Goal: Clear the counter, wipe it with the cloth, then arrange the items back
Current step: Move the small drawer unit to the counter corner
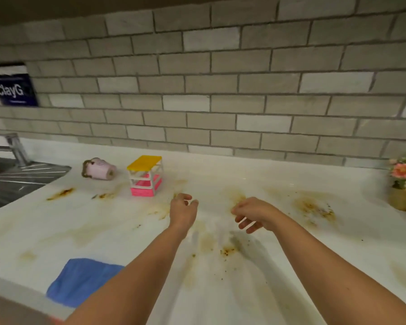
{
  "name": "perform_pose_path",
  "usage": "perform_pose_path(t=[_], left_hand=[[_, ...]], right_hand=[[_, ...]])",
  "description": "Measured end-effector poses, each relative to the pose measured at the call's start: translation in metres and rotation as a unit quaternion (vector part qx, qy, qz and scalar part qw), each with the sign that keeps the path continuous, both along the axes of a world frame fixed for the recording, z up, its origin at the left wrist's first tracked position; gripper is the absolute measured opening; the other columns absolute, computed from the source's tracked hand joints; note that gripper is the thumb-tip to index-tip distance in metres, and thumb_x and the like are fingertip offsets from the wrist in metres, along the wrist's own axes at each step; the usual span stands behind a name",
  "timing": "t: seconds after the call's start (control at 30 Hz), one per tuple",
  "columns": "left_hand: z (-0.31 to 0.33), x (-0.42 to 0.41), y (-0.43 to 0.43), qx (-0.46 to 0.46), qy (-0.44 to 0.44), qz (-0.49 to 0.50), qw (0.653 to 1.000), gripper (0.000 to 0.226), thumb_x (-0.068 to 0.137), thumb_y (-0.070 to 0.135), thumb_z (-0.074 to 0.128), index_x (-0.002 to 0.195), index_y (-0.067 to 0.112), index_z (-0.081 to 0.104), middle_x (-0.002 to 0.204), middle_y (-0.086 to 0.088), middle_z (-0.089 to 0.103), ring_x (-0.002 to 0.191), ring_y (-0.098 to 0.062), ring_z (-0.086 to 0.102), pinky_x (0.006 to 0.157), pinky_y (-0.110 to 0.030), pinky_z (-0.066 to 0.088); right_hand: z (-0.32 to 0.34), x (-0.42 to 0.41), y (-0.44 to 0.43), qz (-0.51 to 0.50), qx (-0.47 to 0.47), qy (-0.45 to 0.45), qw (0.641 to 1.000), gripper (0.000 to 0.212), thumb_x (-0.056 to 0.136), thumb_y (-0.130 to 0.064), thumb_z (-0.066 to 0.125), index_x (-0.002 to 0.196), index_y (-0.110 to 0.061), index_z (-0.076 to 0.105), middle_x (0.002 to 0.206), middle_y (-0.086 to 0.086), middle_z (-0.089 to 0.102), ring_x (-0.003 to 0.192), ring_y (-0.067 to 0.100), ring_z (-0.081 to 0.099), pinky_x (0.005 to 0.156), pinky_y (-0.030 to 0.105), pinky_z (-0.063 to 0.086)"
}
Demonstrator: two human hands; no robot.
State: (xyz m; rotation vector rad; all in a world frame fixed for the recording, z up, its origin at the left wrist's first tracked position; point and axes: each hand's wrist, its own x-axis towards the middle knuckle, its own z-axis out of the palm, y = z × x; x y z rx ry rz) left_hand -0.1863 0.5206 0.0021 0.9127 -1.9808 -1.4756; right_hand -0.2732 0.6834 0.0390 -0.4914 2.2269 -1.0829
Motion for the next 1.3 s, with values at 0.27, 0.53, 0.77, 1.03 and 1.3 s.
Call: perform_pose_path(t=[0.27,0.53,0.77,1.03,1.3], left_hand=[[0.008,0.007,-0.076,0.004,0.007,0.068,0.998,0.042,0.094,0.023,0.052,0.133,0.009,0.046,0.132,-0.011,0.050,0.120,-0.028,0.048,0.091,-0.032,0.040],[0.005,0.007,-0.169,0.030,0.013,0.084,0.996,0.047,0.097,0.032,0.043,0.138,0.009,0.040,0.141,-0.013,0.042,0.125,-0.029,0.043,0.090,-0.033,0.038],[0.004,-0.013,-0.251,0.072,0.003,0.065,0.995,0.052,0.097,0.039,0.040,0.138,0.007,0.038,0.141,-0.013,0.042,0.125,-0.032,0.042,0.104,-0.048,0.039],[-0.003,-0.037,-0.299,0.114,-0.013,-0.008,0.993,0.054,0.099,0.042,0.029,0.141,0.009,0.035,0.146,-0.012,0.035,0.131,-0.032,0.036,0.105,-0.048,0.034],[-0.010,-0.048,-0.308,0.142,0.009,-0.056,0.988,0.044,0.101,0.035,0.026,0.130,0.008,0.046,0.131,-0.015,0.052,0.117,-0.032,0.049,0.099,-0.042,0.039]], right_hand=[[0.000,-0.017,-0.095,0.072,-0.015,0.029,0.997,0.040,0.092,-0.028,0.055,0.129,-0.013,0.052,0.121,0.007,0.052,0.100,0.020,0.052,0.077,0.030,0.046],[-0.006,-0.010,-0.190,0.078,-0.048,0.008,0.996,0.059,0.094,-0.040,0.050,0.146,-0.021,0.029,0.151,0.006,0.031,0.134,0.026,0.038,0.105,0.035,0.037],[-0.014,-0.007,-0.274,0.008,-0.089,-0.041,0.995,0.067,0.093,-0.048,0.047,0.147,-0.017,0.023,0.153,0.007,0.027,0.135,0.029,0.035,0.107,0.040,0.036],[-0.022,-0.005,-0.339,-0.085,-0.123,-0.039,0.988,0.060,0.097,-0.046,0.037,0.146,-0.014,0.025,0.149,0.006,0.034,0.128,0.027,0.042,0.094,0.036,0.044],[-0.025,-0.007,-0.365,-0.137,-0.147,-0.027,0.979,0.037,0.101,-0.033,0.031,0.127,-0.013,0.050,0.112,0.007,0.055,0.097,0.025,0.052,0.093,0.041,0.048]])
